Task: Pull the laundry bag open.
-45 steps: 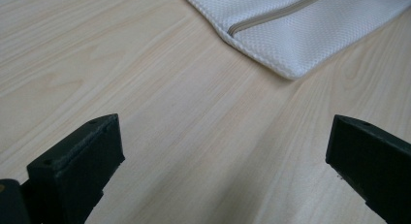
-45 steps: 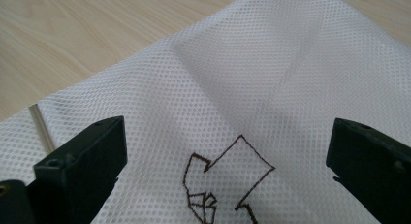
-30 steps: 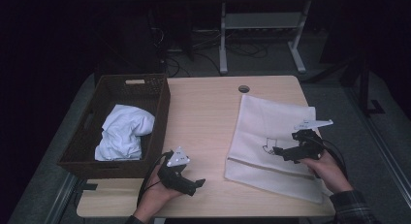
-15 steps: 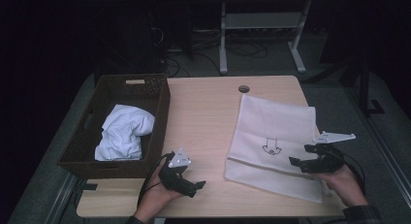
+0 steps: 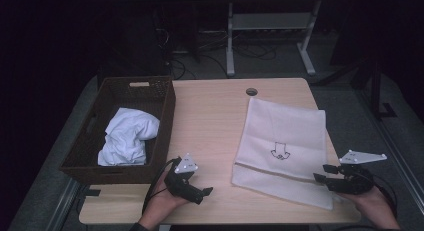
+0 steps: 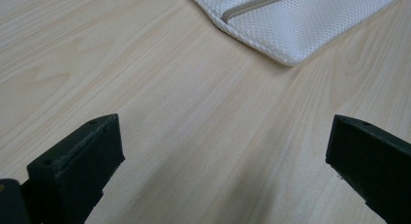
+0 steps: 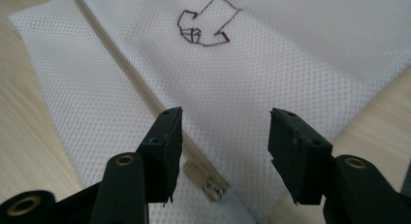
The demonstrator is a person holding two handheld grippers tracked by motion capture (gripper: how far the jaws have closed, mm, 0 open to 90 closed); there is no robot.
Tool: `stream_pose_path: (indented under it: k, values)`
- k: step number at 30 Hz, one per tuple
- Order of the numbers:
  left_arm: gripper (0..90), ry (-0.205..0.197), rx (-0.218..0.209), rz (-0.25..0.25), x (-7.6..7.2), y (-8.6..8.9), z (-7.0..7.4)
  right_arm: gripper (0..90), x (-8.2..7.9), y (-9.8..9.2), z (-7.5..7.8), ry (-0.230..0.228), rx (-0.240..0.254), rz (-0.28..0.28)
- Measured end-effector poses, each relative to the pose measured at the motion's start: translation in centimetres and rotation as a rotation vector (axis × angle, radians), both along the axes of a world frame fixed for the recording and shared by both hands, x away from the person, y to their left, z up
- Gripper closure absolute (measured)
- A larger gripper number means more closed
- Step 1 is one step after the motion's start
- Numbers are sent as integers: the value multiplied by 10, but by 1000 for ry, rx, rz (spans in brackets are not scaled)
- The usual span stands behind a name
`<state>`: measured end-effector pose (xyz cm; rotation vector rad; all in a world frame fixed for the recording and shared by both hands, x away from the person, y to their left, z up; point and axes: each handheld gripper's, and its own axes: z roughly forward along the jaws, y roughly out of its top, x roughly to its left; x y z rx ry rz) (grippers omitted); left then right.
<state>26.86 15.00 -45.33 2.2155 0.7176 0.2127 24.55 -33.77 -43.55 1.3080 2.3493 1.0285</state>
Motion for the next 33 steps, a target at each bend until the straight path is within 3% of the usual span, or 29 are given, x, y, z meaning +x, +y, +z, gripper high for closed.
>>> stream_pose_path:
  k: [14, 16, 26, 30, 33]
  values:
    - [0, 3, -1, 0, 0, -1, -1, 497, -17, -28, -15, 44, -27, -5]
    - [0, 4, -1, -1, 0, -1, -1, 500, -17, -28, -19, 57, -41, 4]
    - [0, 6, 0, 0, 0, -1, -1, 542, -14, -16, -26, 73, -22, 85]
    - [0, 6, 1, 1, 0, -1, -1, 527, -14, -9, -26, 58, -26, 145]
    - [0, 6, 1, 0, 0, -1, -1, 513, -13, -8, -27, 43, -38, 158]
